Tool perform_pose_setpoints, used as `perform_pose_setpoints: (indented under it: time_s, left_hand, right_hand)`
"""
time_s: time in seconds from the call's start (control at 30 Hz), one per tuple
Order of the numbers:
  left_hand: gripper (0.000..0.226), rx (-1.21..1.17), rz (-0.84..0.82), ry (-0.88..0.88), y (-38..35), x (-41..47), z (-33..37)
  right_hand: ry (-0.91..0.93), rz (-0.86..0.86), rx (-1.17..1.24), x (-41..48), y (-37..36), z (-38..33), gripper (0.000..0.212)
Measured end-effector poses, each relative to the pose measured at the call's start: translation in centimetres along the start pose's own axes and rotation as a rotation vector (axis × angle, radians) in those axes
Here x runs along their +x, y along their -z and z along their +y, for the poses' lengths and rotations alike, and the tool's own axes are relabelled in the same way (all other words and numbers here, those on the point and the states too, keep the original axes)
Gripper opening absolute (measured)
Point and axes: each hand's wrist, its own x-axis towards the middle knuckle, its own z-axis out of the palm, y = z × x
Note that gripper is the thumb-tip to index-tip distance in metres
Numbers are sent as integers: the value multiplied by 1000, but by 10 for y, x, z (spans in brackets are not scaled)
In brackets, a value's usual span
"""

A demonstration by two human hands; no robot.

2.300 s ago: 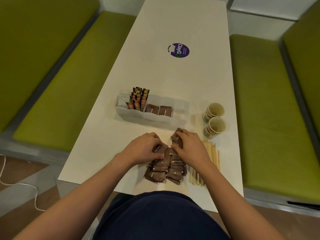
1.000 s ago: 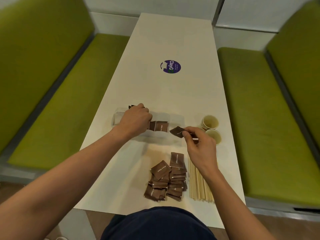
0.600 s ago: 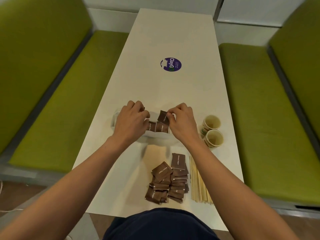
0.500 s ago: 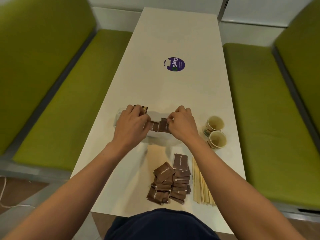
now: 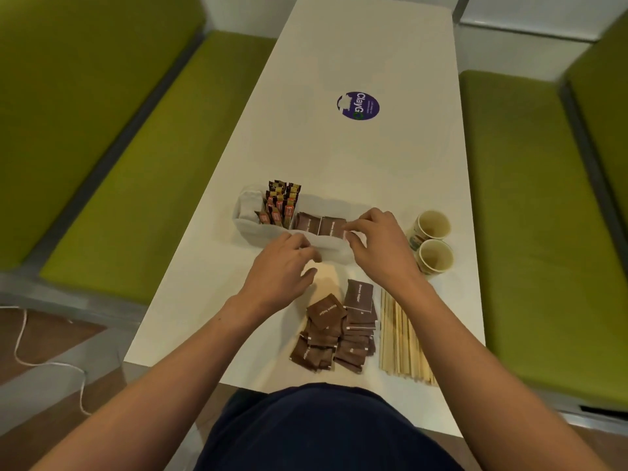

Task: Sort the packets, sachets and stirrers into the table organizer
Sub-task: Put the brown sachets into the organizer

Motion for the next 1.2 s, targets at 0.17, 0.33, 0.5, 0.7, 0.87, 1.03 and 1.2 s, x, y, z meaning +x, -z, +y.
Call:
perform_pose_setpoints:
  time_s: [0.17,0.33,0.5,0.7,0.87,1.03,1.2]
  left_hand:
    - [30,-35,-177,4,-7,-12,17]
    - [46,-5,-338,18,-19,-25,28]
    - [48,-52,-400,7,-23,-27,29]
    - [50,-15,-484,-48,-15,-27,29]
    - [52,118,-464,-186,-23,-30,22]
    - [52,135,-527,-263,-23,-20,17]
    - [40,215,-478,-316,-28,-18,14]
  right_hand:
    - [-9,-86,2,-38,-4,5,24]
    - [-54,-288,-46,-72,-16,12,42]
    - [-49,-335,-79,-85,-20,17,45]
    - [28,-319,-174,-83,-22,20,22]
    - [16,-296,-160,-86,-23,21,29]
    - [-27,-315,-179,-84,-25,18,40]
    - [-42,-313,-188,-83,-25,18,41]
